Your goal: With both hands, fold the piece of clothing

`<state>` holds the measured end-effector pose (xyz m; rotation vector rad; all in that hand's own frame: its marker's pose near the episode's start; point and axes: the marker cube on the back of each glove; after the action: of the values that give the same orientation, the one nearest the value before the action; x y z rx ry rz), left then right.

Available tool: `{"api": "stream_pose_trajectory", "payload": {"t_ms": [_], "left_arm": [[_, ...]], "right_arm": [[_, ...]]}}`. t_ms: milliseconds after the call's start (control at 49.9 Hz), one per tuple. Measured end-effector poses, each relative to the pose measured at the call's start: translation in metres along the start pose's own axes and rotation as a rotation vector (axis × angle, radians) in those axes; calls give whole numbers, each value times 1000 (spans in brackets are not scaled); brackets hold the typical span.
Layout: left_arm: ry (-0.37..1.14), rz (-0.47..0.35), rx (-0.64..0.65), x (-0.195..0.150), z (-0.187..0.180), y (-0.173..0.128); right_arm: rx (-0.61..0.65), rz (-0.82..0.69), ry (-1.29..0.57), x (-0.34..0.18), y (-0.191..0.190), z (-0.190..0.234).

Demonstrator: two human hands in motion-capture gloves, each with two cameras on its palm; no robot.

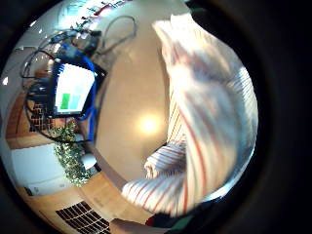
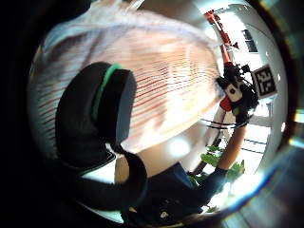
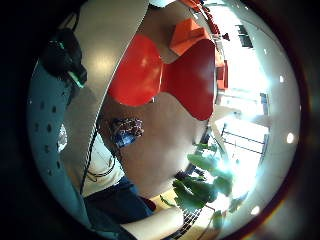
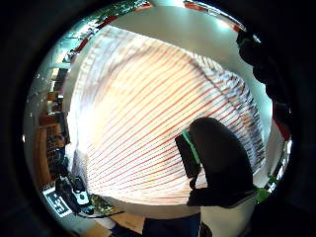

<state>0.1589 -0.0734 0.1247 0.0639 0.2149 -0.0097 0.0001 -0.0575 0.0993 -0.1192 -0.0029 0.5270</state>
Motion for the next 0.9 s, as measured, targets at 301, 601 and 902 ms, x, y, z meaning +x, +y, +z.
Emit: {"api": "stream_pose_trajectory", "payload": {"t_ms": [301,601,902], "left_arm": [[31,-95,-222,-10,35,1],[142,-74,-297,-8,26,6],[278,-86,-439,-28,-2,10]], "right_arm": [[140,-61,-189,-14,2,14],[87,-62,-213,-6,-6,5],[57,-26,-192,2,-23,-51]]}}
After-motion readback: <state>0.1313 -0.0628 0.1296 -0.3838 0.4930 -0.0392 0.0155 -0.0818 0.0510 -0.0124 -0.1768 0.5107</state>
